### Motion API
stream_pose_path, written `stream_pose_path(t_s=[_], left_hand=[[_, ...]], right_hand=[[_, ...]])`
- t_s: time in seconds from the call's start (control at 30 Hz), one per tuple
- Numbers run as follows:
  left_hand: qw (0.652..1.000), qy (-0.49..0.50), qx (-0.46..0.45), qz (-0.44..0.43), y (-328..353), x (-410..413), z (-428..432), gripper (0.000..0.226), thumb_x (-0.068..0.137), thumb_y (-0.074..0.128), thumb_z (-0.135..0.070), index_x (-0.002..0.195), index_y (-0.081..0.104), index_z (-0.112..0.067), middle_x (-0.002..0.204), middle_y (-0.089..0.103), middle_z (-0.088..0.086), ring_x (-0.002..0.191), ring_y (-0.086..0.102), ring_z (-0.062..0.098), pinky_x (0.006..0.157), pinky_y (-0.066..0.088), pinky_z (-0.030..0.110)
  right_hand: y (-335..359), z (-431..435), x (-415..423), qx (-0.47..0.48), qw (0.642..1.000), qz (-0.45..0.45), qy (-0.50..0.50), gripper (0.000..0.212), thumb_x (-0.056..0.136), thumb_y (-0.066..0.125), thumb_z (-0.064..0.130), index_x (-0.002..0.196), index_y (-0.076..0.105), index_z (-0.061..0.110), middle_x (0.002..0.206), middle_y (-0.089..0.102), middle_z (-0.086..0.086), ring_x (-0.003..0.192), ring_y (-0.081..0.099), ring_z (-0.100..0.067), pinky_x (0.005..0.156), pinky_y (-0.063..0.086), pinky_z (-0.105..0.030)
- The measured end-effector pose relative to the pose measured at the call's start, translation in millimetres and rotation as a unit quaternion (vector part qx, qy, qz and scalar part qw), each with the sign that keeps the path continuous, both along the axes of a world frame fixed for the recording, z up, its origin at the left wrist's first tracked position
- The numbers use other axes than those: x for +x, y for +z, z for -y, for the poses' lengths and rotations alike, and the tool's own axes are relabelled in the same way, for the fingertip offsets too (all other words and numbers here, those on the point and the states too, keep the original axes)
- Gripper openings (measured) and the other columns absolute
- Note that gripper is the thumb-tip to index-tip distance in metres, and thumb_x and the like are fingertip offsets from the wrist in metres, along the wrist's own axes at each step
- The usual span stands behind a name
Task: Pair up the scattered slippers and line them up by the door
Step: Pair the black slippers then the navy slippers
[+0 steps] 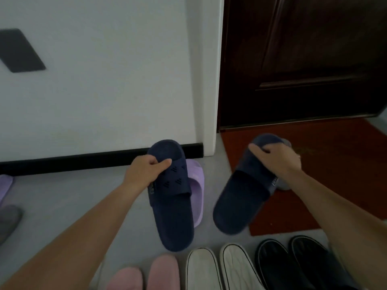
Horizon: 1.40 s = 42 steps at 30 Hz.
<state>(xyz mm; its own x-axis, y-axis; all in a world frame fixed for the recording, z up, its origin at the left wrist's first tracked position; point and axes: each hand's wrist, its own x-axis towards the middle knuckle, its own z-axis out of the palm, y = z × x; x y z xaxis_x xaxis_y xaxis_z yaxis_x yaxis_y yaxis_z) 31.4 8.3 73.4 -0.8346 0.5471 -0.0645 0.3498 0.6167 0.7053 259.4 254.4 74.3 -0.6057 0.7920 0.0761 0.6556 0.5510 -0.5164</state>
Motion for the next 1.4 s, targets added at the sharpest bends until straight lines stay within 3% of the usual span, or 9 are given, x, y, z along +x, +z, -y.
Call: stream_pose_path(t_s=[0.2,0.47,0.67,0.87,0.97,1.1,1.2,1.27,1.4], left_hand=[[0.991,-0.118,-0.058,-0.041,5,35,8,0.043,0.075,0.068,-0.053,0.052,0.051,-0.022,0.057,0.055,-0.007,0.057,0.055,0.012,0.054,0.040,0.027],[0.988,-0.150,-0.017,0.020,-1,98,-11,0.041,0.077,0.069,-0.048,0.053,0.052,-0.019,0.059,0.056,-0.003,0.059,0.055,0.014,0.061,0.046,0.031],[0.988,-0.151,0.002,0.032,-2,121,-26,0.038,0.078,0.068,-0.048,0.059,0.057,-0.017,0.061,0.058,-0.003,0.063,0.057,0.016,0.066,0.049,0.034],[0.983,-0.176,-0.036,0.039,-7,159,-50,0.033,0.081,0.062,-0.033,0.054,0.048,-0.021,0.057,0.050,-0.006,0.059,0.048,0.012,0.061,0.040,0.030],[0.981,-0.188,-0.022,0.034,1,176,-63,0.036,0.082,0.058,-0.028,0.050,0.044,-0.019,0.055,0.047,-0.005,0.060,0.046,0.015,0.061,0.038,0.033],[0.969,-0.235,0.065,0.034,30,208,-92,0.015,0.083,0.057,-0.017,0.070,0.061,-0.021,0.074,0.062,-0.005,0.074,0.058,0.016,0.072,0.048,0.037],[0.963,-0.208,0.153,0.073,47,218,-118,0.022,0.084,0.056,-0.013,0.104,0.062,-0.021,0.105,0.059,-0.002,0.097,0.061,0.023,0.088,0.050,0.040],[0.971,-0.200,0.115,0.057,44,217,-130,0.035,0.085,0.057,-0.018,0.119,0.056,-0.016,0.122,0.053,0.004,0.108,0.059,0.027,0.089,0.050,0.041],[0.977,-0.202,0.021,0.068,22,226,-142,0.041,0.087,0.057,-0.022,0.125,0.050,-0.010,0.129,0.051,0.010,0.076,0.058,0.011,0.053,0.043,0.018]], right_hand=[[11,67,-11,0.053,0.974,0.049,0.213,0.057,0.083,0.051,0.061,0.049,0.037,0.017,0.047,0.039,0.002,0.044,0.040,-0.011,0.050,0.031,-0.030],[12,68,42,-0.020,0.974,0.081,0.212,0.052,0.085,0.051,0.058,0.052,0.038,0.021,0.050,0.036,0.005,0.046,0.037,-0.010,0.051,0.028,-0.027],[8,65,61,-0.129,0.975,0.062,0.172,0.040,0.078,0.069,0.048,0.102,0.048,0.024,0.109,0.053,0.007,0.103,0.049,-0.010,0.082,0.043,-0.028],[0,69,81,-0.118,0.939,0.145,0.289,0.052,0.090,0.051,0.021,0.136,0.035,0.041,0.139,0.047,0.006,0.109,0.056,-0.018,0.089,0.049,-0.036],[8,63,92,-0.156,0.948,0.140,0.240,0.035,0.091,0.051,0.040,0.125,0.045,0.034,0.130,0.051,0.005,0.107,0.055,-0.016,0.084,0.047,-0.032],[13,48,111,-0.150,0.964,0.147,0.162,0.035,0.088,0.044,0.061,0.079,0.043,0.027,0.077,0.049,0.003,0.063,0.047,-0.015,0.055,0.034,-0.028],[12,8,147,-0.279,0.959,0.047,0.018,0.042,0.091,0.046,0.054,0.106,0.057,0.017,0.103,0.056,-0.002,0.094,0.057,-0.024,0.078,0.047,-0.037],[7,-28,189,-0.362,0.918,-0.092,-0.131,0.054,0.091,0.052,0.049,0.126,0.053,0.008,0.126,0.056,-0.011,0.113,0.055,-0.032,0.097,0.046,-0.046],[-17,-79,291,-0.430,0.791,-0.264,-0.345,0.059,0.083,0.065,0.048,0.127,0.053,0.010,0.122,0.061,-0.017,0.104,0.061,-0.036,0.088,0.050,-0.052]])
